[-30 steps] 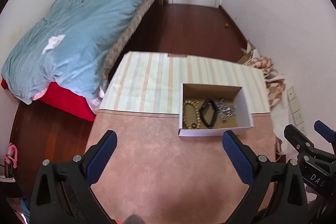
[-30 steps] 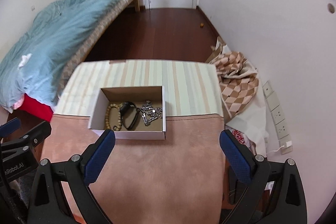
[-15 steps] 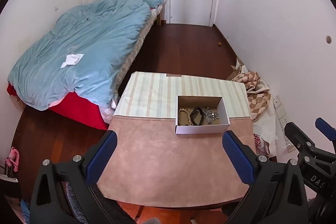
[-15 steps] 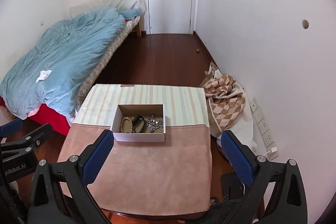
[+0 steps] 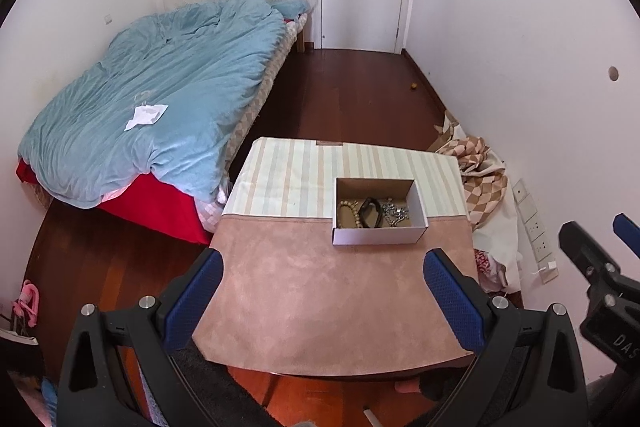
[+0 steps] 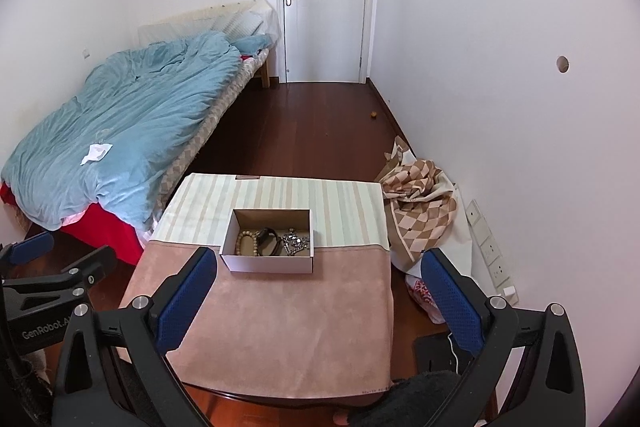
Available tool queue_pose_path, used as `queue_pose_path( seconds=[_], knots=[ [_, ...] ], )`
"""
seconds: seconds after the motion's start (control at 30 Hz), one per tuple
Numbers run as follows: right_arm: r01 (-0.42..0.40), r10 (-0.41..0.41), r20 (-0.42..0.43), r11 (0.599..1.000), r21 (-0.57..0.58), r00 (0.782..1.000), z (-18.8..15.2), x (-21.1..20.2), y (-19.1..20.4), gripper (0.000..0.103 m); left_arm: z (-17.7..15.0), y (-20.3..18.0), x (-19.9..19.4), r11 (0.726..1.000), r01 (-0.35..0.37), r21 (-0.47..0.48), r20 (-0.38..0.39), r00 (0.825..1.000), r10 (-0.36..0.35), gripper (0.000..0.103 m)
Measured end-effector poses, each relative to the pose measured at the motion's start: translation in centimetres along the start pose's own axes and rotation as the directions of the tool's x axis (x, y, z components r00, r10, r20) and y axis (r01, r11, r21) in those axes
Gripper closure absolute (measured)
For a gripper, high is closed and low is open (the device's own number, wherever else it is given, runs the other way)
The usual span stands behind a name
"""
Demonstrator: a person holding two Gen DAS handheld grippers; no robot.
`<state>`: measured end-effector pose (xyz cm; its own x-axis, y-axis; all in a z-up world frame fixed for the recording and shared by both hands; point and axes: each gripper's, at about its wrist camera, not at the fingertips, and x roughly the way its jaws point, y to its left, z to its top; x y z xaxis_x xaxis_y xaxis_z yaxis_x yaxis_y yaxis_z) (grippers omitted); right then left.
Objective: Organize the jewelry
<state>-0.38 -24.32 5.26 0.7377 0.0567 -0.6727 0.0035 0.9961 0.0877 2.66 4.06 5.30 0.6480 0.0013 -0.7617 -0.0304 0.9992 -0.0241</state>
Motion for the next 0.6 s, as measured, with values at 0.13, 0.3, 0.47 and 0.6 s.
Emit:
queue_pose_path(
  seconds=[0.13, 0.3, 0.47, 0.6],
  knots=[
    [0.007, -0.006, -0.013, 1.0, 0.011, 1.0, 0.3, 0.8, -0.4, 0.0, 0.2, 0.0, 0.9, 1.0, -0.008, -0.01, -0.025, 1.0, 0.007, 0.001],
    [0.012, -0.011, -0.028, 1.0, 0.023, 1.0, 0.9, 2.4, -0.5, 0.0, 1.2, -0.3, 2.1, 1.0, -0.013, -0.017, -0.036, 0.999, 0.012, 0.001],
    [0.03, -0.028, -0.05, 0.999, 0.026, 0.998, 2.2, 5.1, -0.6, 0.0, 2.6, -0.6, 3.4, 1.0, -0.023, -0.022, -0.046, 0.999, 0.022, 0.001],
    [0.039, -0.037, -0.069, 0.999, 0.025, 0.997, 3.3, 7.1, -0.5, 0.0, 3.9, -0.9, 5.0, 0.999, -0.035, -0.018, -0.065, 0.997, 0.034, 0.001]
  ],
)
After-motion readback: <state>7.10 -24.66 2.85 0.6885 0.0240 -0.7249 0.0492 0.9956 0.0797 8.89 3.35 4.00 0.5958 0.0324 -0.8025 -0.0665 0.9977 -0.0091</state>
